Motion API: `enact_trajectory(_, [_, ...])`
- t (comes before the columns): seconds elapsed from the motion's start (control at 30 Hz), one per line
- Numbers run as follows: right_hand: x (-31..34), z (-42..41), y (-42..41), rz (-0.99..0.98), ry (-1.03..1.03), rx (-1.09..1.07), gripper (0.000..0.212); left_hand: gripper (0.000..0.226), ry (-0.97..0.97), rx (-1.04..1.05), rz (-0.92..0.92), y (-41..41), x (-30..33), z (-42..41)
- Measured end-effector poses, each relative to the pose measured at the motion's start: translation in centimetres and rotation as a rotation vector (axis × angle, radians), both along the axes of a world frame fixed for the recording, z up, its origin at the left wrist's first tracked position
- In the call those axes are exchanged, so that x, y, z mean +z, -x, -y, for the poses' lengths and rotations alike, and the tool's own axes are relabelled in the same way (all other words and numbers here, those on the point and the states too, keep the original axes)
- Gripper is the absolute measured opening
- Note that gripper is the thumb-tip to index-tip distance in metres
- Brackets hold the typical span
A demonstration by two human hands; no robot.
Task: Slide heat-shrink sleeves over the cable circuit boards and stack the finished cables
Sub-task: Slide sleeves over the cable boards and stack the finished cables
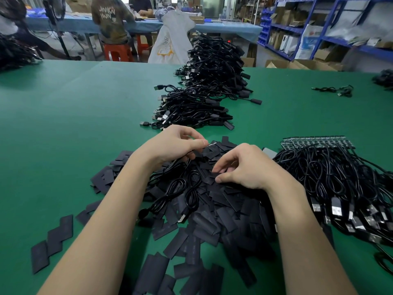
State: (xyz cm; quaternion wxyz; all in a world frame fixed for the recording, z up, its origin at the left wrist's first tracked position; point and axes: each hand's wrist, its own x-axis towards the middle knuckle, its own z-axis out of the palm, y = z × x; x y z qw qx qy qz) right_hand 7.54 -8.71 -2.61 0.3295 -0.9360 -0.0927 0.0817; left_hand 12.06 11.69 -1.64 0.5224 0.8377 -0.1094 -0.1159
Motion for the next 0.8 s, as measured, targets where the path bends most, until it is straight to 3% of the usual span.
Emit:
enact_trajectory(0.27, [0.1, 0.2, 0.1, 0.033, -0.076, -0.03, 0.018, 0.014, -0.01, -0.006, -0.007, 0.2, 0.1, -0.1])
enact_trajectory(0.63, [-0.4, 1.3, 0.2, 0.012, -0.474, -0.124, 0.027, 0.012, 0.037, -0.023, -0.017, 0.5, 0.4, -0.2])
enact_trajectory(0.8, [-0.8, 1.6, 0.0, -0.005, -0.563, -0.138, 0.019, 0.01, 0.049, -0.031, -0.027, 0.6, 0.5, -0.1])
